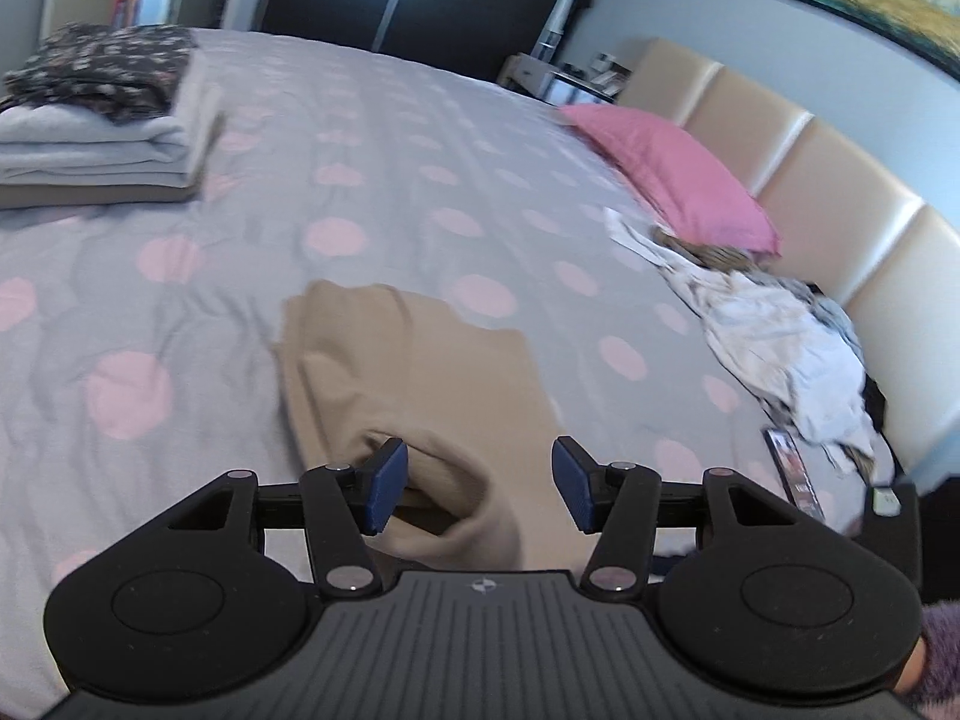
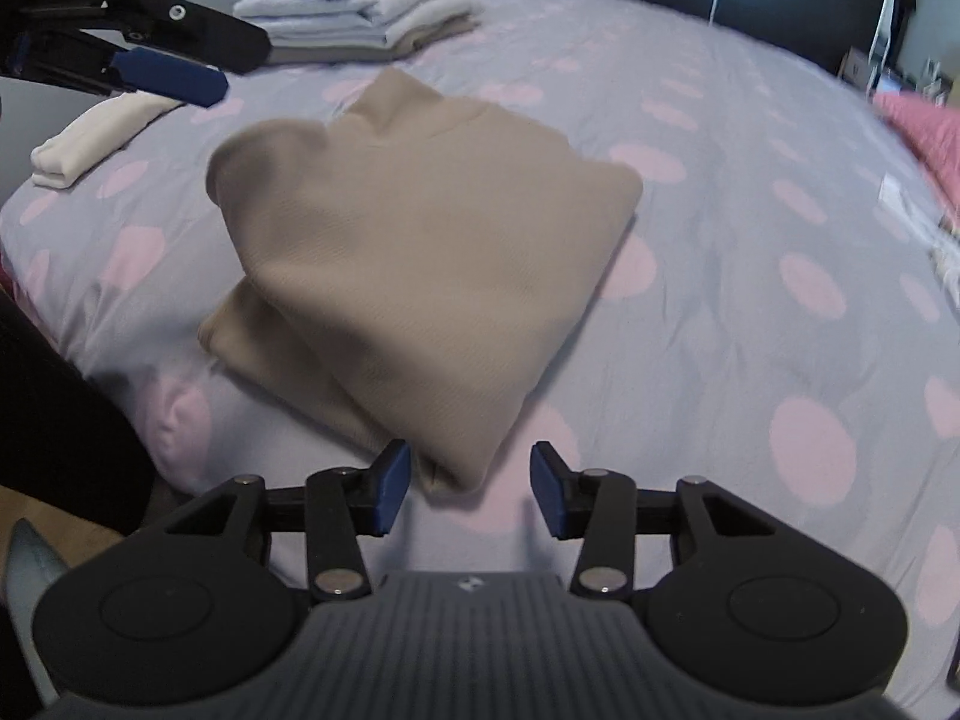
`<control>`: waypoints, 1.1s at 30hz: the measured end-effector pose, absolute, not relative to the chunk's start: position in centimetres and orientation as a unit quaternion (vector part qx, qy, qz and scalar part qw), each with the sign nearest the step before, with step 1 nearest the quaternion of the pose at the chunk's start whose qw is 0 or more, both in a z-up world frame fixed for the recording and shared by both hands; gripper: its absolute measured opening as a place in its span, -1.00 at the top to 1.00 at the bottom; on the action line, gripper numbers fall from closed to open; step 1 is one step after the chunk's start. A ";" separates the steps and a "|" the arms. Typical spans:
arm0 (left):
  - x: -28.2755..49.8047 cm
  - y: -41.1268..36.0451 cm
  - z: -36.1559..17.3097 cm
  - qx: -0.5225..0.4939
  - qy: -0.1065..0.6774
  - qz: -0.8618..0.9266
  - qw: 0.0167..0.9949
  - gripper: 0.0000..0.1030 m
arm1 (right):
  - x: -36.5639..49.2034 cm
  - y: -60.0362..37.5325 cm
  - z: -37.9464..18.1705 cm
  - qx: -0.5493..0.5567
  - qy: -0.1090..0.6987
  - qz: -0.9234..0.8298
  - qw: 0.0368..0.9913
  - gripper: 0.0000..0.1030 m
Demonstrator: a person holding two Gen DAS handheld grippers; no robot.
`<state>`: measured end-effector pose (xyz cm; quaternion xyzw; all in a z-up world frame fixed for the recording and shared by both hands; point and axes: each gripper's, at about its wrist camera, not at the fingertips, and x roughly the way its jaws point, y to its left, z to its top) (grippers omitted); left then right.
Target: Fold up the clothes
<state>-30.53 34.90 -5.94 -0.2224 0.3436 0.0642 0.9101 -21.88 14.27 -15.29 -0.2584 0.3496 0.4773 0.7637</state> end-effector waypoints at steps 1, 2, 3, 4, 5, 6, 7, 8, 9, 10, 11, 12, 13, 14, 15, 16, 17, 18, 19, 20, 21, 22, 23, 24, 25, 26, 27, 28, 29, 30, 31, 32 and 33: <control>-30.4 34.5 -6.1 -0.217 0.351 0.059 0.909 0.11 | -22.2 14.4 -15.3 -0.269 0.337 0.478 0.765 0.27; -30.3 34.1 -6.2 -0.211 0.358 0.054 0.908 0.27 | -22.5 14.5 -15.3 -0.281 0.325 0.479 0.765 0.31; -30.0 33.9 -6.5 -0.204 0.368 0.051 0.906 0.51 | -22.7 14.6 -15.5 -0.295 0.315 0.479 0.765 0.34; -29.9 33.6 -6.8 -0.197 0.379 0.052 0.903 0.59 | -23.0 14.7 -15.7 -0.310 0.305 0.477 0.764 0.34; -29.7 33.4 -7.2 -0.189 0.389 0.052 0.900 0.65 | -23.2 14.7 -15.9 -0.325 0.295 0.476 0.762 0.34; -29.7 33.4 -7.4 -0.190 0.393 0.055 0.898 0.65 | -23.5 14.8 -16.2 -0.337 0.288 0.477 0.759 0.34; -29.7 33.5 -7.6 -0.190 0.396 0.058 0.896 0.67 | -23.6 14.8 -16.5 -0.344 0.287 0.480 0.754 0.34; -29.7 33.5 -7.8 -0.191 0.400 0.061 0.894 0.72 | -23.8 14.8 -16.7 -0.349 0.287 0.484 0.750 0.34; -29.8 33.7 -7.9 -0.199 0.398 0.063 0.894 0.75 | -23.9 14.8 -16.8 -0.352 0.285 0.485 0.748 0.34; -30.0 34.0 -8.0 -0.207 0.395 0.064 0.893 0.76 | -24.1 14.8 -16.9 -0.356 0.278 0.486 0.748 0.33; -30.0 34.1 -8.0 -0.215 0.392 0.064 0.892 0.80 | -24.3 14.8 -17.0 -0.361 0.270 0.487 0.748 0.33; -30.1 34.3 -7.9 -0.223 0.389 0.063 0.892 0.85 | -24.5 14.9 -17.1 -0.366 0.261 0.486 0.750 0.33; -30.2 34.5 -7.9 -0.230 0.386 0.063 0.891 0.86 | -24.8 15.0 -17.1 -0.372 0.250 0.486 0.750 0.33; -30.2 34.6 -7.9 -0.232 0.384 0.064 0.891 0.86 | -25.1 15.2 -17.1 -0.379 0.241 0.486 0.750 0.33; -30.2 34.6 -7.9 -0.234 0.383 0.065 0.891 0.88 | -25.4 15.4 -17.1 -0.386 0.231 0.486 0.749 0.33; -30.2 34.6 -7.9 -0.235 0.384 0.066 0.891 0.88 | -25.6 15.5 -17.2 -0.394 0.222 0.485 0.749 0.33; -30.1 34.6 -7.9 -0.235 0.384 0.066 0.890 0.89 | -25.7 15.7 -17.4 -0.404 0.212 0.482 0.748 0.33; -30.2 34.6 -7.9 -0.236 0.385 0.067 0.890 0.91 | -25.8 15.8 -17.6 -0.415 0.201 0.478 0.748 0.32; -30.2 34.6 -7.9 -0.237 0.386 0.069 0.889 0.92 | -25.9 15.8 -17.8 -0.427 0.190 0.472 0.748 0.31; -30.2 34.6 -7.9 -0.237 0.386 0.072 0.888 0.93 | -25.8 15.8 -18.0 -0.437 0.184 0.467 0.746 0.31; -30.3 34.7 -8.0 -0.239 0.388 0.073 0.887 0.94 | -25.7 15.6 -17.9 -0.436 0.186 0.466 0.747 0.35; -30.3 34.8 -8.1 -0.241 0.389 0.074 0.886 0.94 | -25.5 15.4 -17.7 -0.428 0.192 0.468 0.749 0.56; -30.4 34.8 -8.1 -0.243 0.390 0.075 0.885 0.94 | -25.4 15.1 -17.4 -0.423 0.192 0.467 0.753 0.66; -30.4 34.9 -8.1 -0.246 0.392 0.075 0.883 0.95 | -25.4 14.9 -17.0 -0.422 0.186 0.463 0.757 0.75; -30.4 34.8 -8.1 -0.247 0.393 0.076 0.882 0.95 | -25.4 14.6 -16.6 -0.421 0.180 0.460 0.761 0.79; -30.5 34.8 -8.2 -0.249 0.396 0.078 0.880 0.95 | -25.5 14.4 -16.3 -0.420 0.174 0.456 0.765 0.79; -30.5 34.9 -8.5 -0.254 0.404 0.079 0.875 0.95 | -25.3 14.3 -16.3 -0.420 0.176 0.454 0.766 0.79; -30.5 35.0 -8.8 -0.259 0.412 0.080 0.870 0.95 | -25.1 14.3 -16.3 -0.420 0.184 0.453 0.765 0.80; -30.4 35.1 -9.3 -0.264 0.426 0.081 0.861 0.95 | -24.9 14.3 -16.6 -0.419 0.195 0.453 0.762 0.80; -30.3 35.0 -10.0 -0.263 0.444 0.082 0.852 0.96 | -24.7 14.3 -16.9 -0.419 0.206 0.455 0.758 0.83; -30.1 35.0 -10.6 -0.260 0.460 0.085 0.845 0.96 | -24.7 14.4 -17.4 -0.423 0.212 0.456 0.754 0.83; -29.9 34.9 -11.2 -0.256 0.475 0.089 0.837 0.96 | -24.8 14.4 -17.8 -0.428 0.215 0.456 0.750 0.83; -29.8 34.9 -11.9 -0.252 0.490 0.092 0.830 0.96 | -24.9 14.4 -18.1 -0.432 0.218 0.457 0.747 0.83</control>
